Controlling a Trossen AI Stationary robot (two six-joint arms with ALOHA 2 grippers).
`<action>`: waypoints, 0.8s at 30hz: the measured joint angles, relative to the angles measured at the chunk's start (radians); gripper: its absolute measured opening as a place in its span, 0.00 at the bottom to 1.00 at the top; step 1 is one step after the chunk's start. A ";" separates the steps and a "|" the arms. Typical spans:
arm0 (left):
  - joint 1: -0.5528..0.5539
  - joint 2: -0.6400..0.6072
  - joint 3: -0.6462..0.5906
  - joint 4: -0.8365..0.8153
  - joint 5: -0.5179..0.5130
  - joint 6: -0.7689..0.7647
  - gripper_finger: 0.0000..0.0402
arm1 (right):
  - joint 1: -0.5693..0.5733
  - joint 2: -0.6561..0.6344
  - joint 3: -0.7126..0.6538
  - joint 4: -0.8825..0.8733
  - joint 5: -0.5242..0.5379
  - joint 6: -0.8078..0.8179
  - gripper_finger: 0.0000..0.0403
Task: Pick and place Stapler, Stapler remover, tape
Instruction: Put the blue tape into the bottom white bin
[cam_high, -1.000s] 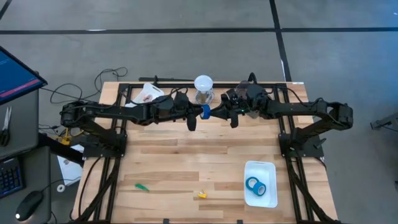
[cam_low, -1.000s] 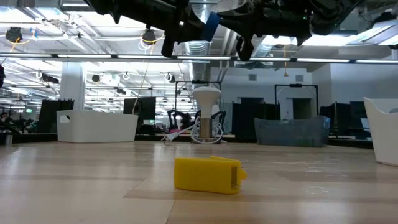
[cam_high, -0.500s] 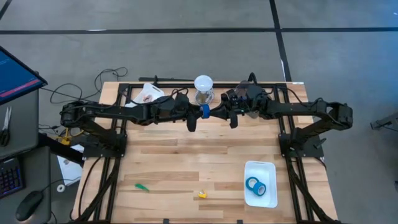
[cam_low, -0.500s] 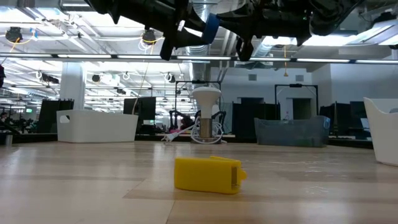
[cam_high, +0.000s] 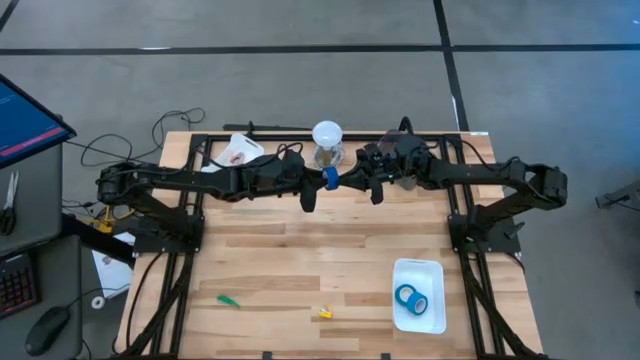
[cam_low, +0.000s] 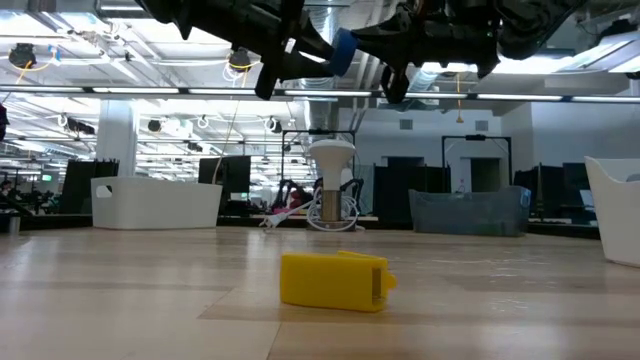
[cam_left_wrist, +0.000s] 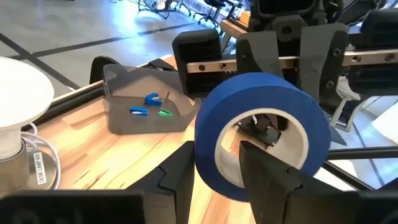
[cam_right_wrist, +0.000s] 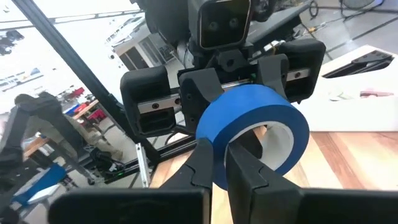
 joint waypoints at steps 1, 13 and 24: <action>0.000 0.000 0.000 0.000 0.000 0.000 0.29 | -0.009 0.000 0.000 -0.001 -0.018 0.006 0.02; -0.001 -0.031 -0.004 -0.010 0.014 0.011 0.27 | -0.106 -0.120 0.000 -0.256 -0.025 -0.099 0.01; 0.000 -0.133 -0.004 -0.141 0.004 0.049 0.27 | -0.113 -0.403 0.000 -0.862 -0.009 -0.164 0.01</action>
